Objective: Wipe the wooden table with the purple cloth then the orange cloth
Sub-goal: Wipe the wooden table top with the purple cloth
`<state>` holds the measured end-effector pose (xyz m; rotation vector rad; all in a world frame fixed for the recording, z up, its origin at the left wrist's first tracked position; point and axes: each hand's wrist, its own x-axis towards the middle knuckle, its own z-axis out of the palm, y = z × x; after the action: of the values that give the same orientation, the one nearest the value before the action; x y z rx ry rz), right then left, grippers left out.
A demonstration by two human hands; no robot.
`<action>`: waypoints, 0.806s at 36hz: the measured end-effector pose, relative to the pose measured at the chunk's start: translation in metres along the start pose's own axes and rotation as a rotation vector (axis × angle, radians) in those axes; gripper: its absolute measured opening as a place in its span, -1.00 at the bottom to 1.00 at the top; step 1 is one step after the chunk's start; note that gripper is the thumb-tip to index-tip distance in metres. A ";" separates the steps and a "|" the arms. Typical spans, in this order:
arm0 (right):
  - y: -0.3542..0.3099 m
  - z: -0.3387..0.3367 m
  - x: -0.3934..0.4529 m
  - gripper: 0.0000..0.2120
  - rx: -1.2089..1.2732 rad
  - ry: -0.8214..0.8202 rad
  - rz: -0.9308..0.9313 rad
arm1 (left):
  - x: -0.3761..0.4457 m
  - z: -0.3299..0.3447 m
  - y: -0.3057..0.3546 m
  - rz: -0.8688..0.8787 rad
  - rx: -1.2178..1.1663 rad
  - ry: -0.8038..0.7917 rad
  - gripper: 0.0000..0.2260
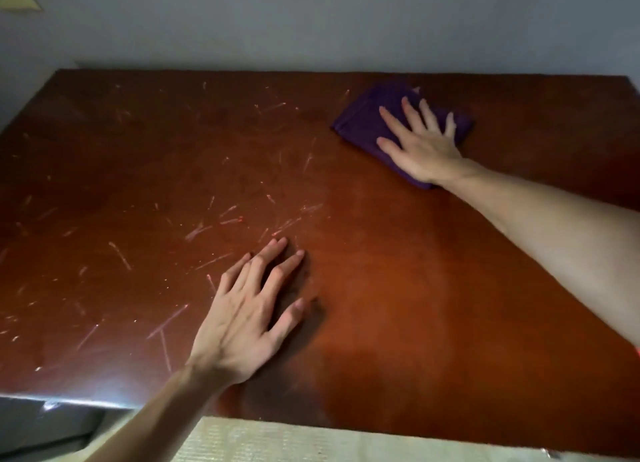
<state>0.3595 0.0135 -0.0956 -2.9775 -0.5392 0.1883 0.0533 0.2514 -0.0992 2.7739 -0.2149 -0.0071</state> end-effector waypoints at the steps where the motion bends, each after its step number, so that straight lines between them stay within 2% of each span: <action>1: -0.011 0.004 -0.017 -0.38 -0.006 0.009 -0.003 | 0.000 0.000 -0.001 0.006 -0.023 0.013 -0.43; 4: -0.046 0.018 -0.073 -0.37 -0.030 0.021 -0.041 | -0.001 -0.001 -0.002 0.016 -0.112 0.068 -0.42; 7: -0.088 0.035 -0.139 -0.27 -0.042 0.037 -0.101 | -0.005 -0.003 -0.003 -0.012 -0.284 0.159 -0.44; 11: -0.129 0.051 -0.228 -0.29 -0.056 0.041 -0.210 | -0.022 -0.011 -0.003 -0.062 -0.414 0.368 -0.61; 13: -0.142 0.059 -0.268 -0.33 -0.058 0.053 -0.279 | -0.037 -0.017 -0.009 -0.078 -0.411 0.371 -0.64; 15: -0.149 0.065 -0.295 -0.34 -0.058 0.071 -0.336 | -0.052 -0.025 -0.021 -0.023 -0.339 0.312 -0.65; 18: -0.155 0.066 -0.301 -0.35 -0.076 0.064 -0.370 | -0.068 -0.038 -0.051 0.101 -0.157 0.177 -0.65; 22: -0.149 0.057 -0.282 -0.36 -0.103 0.026 -0.460 | -0.066 -0.051 -0.087 0.125 0.030 0.048 -0.59; 29: -0.115 0.018 -0.181 -0.38 -0.238 -0.140 -0.854 | -0.060 -0.042 -0.113 -0.016 -0.035 0.073 -0.54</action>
<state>0.1490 0.0581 -0.0801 -2.6363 -1.8678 0.2569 0.0120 0.3799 -0.1013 2.7356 -0.1717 0.0849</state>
